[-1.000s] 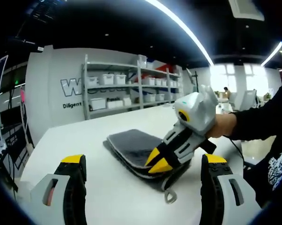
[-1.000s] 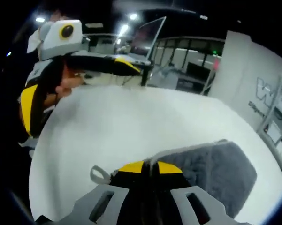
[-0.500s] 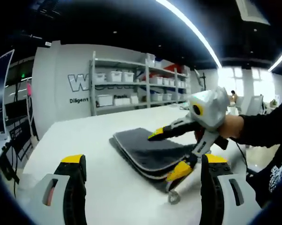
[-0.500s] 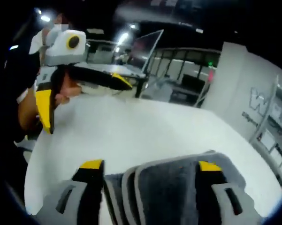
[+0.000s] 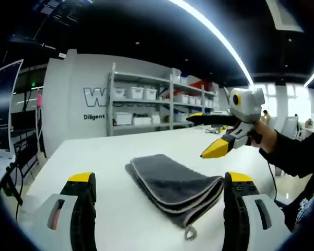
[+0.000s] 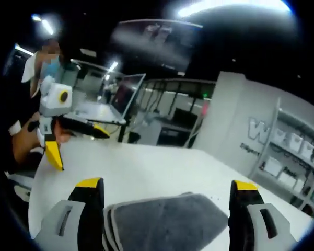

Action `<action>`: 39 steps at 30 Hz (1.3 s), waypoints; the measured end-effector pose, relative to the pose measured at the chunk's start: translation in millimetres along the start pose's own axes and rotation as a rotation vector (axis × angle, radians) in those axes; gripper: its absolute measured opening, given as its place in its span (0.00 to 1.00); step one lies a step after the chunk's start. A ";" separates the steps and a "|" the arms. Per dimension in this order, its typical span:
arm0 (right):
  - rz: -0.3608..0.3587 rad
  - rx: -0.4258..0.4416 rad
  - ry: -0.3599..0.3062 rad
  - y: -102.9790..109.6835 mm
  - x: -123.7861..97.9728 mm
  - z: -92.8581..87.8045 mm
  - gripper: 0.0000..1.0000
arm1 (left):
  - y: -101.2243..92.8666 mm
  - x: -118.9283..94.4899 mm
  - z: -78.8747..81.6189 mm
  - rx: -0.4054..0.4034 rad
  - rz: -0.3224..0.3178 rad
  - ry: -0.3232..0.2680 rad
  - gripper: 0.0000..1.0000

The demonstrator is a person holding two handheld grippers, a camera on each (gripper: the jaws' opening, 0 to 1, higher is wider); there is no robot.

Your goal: Open the folded towel by lifting each exposed corner and separating the folded layers until the towel lies flat within the target outline without major curled edges

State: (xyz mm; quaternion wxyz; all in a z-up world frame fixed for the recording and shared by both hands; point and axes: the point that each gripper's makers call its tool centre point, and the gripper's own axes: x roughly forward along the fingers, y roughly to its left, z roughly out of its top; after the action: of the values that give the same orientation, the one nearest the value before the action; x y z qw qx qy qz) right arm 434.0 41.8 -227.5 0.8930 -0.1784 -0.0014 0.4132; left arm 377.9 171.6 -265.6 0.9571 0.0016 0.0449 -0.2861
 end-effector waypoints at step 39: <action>-0.181 0.176 -0.063 -53.6 -130.1 -23.1 1.00 | -104.1 18.6 -10.2 -0.971 -0.158 -0.170 1.00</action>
State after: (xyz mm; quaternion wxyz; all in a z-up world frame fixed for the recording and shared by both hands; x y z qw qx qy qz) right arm 391.3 -93.4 -213.1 0.9383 -0.0855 -0.0092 0.3349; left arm 335.4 74.6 -275.1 0.8231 -0.4711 0.0947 -0.3027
